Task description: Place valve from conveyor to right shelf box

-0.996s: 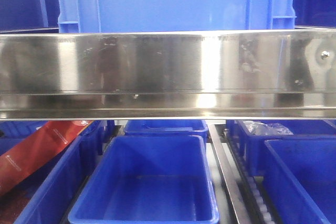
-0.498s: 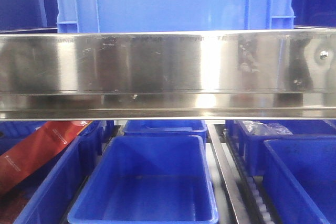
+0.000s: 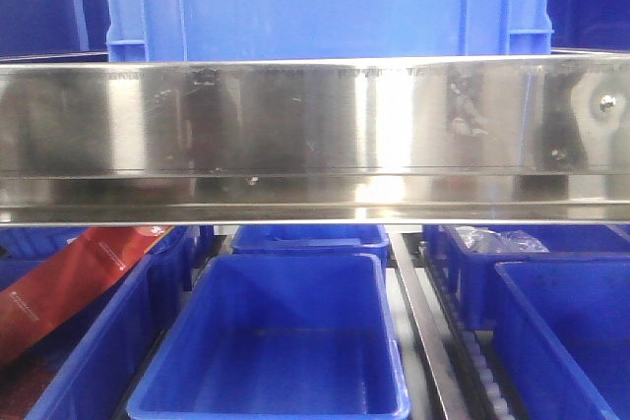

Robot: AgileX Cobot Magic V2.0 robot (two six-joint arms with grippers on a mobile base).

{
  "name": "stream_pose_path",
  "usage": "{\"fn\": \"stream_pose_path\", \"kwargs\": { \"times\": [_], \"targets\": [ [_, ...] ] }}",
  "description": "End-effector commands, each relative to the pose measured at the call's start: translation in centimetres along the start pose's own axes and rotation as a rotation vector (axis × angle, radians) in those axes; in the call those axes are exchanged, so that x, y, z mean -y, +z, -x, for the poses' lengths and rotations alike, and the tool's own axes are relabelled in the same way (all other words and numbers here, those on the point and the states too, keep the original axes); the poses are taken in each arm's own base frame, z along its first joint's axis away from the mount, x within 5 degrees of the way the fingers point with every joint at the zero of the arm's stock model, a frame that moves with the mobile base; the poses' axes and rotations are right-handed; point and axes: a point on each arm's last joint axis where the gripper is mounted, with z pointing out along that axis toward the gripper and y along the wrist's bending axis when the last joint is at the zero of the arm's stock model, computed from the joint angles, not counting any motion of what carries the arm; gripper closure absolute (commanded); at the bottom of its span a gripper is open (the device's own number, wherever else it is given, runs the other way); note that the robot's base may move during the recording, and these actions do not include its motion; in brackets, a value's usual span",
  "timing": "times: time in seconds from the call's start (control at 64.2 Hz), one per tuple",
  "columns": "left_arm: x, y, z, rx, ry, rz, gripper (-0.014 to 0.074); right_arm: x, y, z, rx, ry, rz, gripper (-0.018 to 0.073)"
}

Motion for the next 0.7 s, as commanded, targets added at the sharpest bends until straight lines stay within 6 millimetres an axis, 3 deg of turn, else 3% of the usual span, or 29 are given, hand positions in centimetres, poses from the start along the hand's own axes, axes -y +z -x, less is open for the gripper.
{"fn": "stream_pose_path", "kwargs": {
  "times": [0.0,0.685],
  "targets": [
    [-0.03,-0.06,0.3,0.029,-0.01,0.005,0.0707,0.05,-0.1,0.21,0.028,-0.01,-0.006,0.0721],
    [-0.03,-0.06,0.3,0.029,-0.01,0.005,0.0707,0.27,-0.53,0.4,0.057,-0.008,-0.035,0.0721]
  ]
}}
